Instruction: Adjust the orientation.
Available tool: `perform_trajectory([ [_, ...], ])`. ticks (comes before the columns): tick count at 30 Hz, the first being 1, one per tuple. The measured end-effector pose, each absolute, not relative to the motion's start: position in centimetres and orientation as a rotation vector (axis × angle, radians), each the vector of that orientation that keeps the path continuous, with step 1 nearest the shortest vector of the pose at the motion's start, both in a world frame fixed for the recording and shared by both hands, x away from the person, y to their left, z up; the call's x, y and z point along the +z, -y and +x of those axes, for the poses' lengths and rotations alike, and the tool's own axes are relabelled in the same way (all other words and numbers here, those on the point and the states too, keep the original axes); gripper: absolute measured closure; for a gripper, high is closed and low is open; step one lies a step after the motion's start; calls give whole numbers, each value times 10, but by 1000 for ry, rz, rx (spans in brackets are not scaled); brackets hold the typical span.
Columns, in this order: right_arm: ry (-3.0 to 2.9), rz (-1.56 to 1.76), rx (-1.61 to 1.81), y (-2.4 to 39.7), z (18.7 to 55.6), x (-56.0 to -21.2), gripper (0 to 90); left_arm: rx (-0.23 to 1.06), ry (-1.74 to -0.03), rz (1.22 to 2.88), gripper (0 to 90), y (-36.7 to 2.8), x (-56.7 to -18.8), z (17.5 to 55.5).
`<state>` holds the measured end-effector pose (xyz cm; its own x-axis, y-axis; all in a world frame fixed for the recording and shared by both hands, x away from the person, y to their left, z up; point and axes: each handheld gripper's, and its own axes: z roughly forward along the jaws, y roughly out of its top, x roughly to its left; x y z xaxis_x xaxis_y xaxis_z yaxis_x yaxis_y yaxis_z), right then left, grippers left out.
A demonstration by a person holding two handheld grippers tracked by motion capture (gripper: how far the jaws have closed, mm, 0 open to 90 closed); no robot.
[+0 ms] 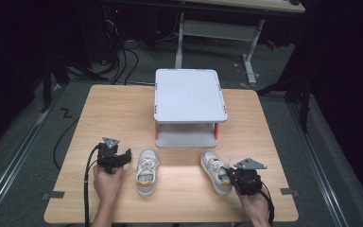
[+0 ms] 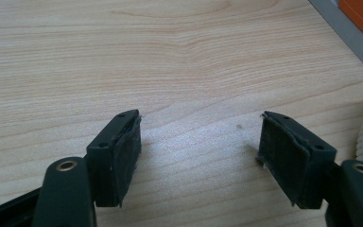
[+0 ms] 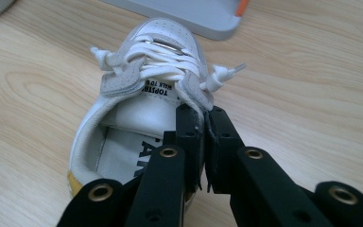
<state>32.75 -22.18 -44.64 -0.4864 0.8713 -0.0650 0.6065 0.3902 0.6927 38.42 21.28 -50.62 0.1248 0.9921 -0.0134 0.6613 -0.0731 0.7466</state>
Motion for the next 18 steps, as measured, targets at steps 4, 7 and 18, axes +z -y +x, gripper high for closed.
perform_trajectory([
  [4,-2229,1247,829,202,331,-444,854,699,-1597,1802,305,-213,-506,384],
  [7,-2222,1244,811,189,334,-444,853,698,-1596,1801,304,-213,-506,384],
  [18,-2228,1233,741,156,335,-449,813,698,-1594,1802,304,-213,-506,384],
])
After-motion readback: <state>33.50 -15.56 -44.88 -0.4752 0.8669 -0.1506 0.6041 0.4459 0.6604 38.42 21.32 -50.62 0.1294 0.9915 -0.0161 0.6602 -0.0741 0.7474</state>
